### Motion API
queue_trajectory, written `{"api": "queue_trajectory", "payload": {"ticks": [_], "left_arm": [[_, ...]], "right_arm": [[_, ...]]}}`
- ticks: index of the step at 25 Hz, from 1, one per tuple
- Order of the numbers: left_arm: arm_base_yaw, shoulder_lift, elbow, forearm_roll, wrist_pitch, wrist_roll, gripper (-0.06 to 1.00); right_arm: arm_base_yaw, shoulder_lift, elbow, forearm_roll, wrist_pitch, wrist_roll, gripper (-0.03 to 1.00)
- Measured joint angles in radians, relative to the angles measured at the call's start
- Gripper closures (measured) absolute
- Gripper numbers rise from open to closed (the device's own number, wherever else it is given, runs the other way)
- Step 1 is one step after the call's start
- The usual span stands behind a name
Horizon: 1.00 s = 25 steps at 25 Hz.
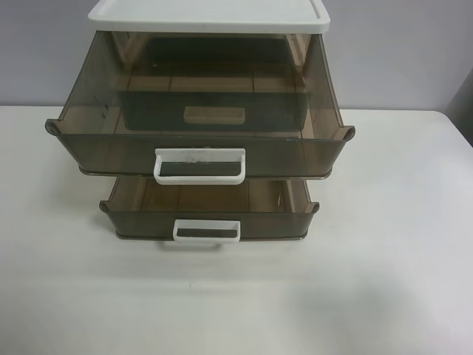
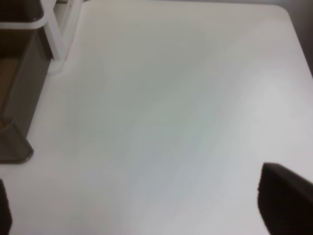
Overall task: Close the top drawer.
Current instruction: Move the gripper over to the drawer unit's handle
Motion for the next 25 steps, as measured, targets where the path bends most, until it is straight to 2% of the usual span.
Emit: {"api": "queue_trajectory", "payload": {"ticks": [11, 15, 21, 25], "left_arm": [[0.000, 0.000, 0.000, 0.000, 0.000, 0.000, -0.05], [0.000, 0.000, 0.000, 0.000, 0.000, 0.000, -0.05], [0.000, 0.000, 0.000, 0.000, 0.000, 0.000, -0.05], [0.000, 0.000, 0.000, 0.000, 0.000, 0.000, -0.05]], "right_arm": [[0.000, 0.000, 0.000, 0.000, 0.000, 0.000, -0.03], [0.000, 0.013, -0.005, 0.025, 0.002, -0.036, -0.03], [0.015, 0.299, -0.205, 0.127, -0.001, -0.176, -0.03], [0.138, 0.530, -0.372, 0.164, -0.030, -0.240, -0.03]]}}
